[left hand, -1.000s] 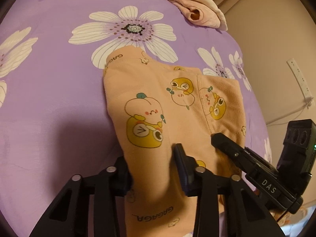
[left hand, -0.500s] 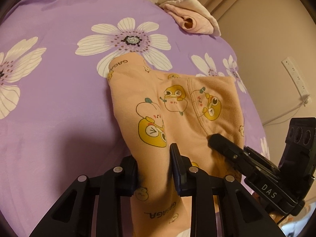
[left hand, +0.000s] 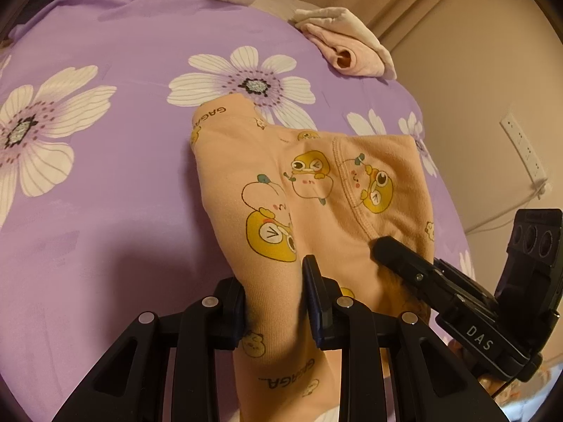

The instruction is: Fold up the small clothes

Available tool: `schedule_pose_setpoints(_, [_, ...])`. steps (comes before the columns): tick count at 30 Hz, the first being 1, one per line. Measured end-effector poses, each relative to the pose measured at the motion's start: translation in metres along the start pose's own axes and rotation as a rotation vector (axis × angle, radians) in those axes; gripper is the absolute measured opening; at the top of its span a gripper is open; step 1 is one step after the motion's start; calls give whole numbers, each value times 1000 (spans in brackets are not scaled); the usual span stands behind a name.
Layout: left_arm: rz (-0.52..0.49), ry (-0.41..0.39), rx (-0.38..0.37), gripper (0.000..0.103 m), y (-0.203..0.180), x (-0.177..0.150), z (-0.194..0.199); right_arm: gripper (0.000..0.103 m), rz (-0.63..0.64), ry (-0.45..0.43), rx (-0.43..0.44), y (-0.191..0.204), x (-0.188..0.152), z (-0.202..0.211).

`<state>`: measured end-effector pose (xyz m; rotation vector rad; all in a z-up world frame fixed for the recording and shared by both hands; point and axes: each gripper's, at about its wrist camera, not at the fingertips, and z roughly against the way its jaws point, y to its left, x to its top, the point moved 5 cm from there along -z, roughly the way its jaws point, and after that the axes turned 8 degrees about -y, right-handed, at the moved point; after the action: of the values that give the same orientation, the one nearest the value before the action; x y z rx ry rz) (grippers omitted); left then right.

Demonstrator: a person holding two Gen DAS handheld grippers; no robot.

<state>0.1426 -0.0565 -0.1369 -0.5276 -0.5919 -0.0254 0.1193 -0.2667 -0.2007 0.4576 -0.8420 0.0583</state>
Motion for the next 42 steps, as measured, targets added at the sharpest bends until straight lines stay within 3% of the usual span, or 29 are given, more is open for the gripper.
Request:
schedule_pose_setpoints(26, [43,-66,8,27,32,4,44,20,68,10,46,49,8,-11])
schedule_pose_setpoints(42, [77,-62,33,27,59,9,46,20,99,39,51,67,12,-37])
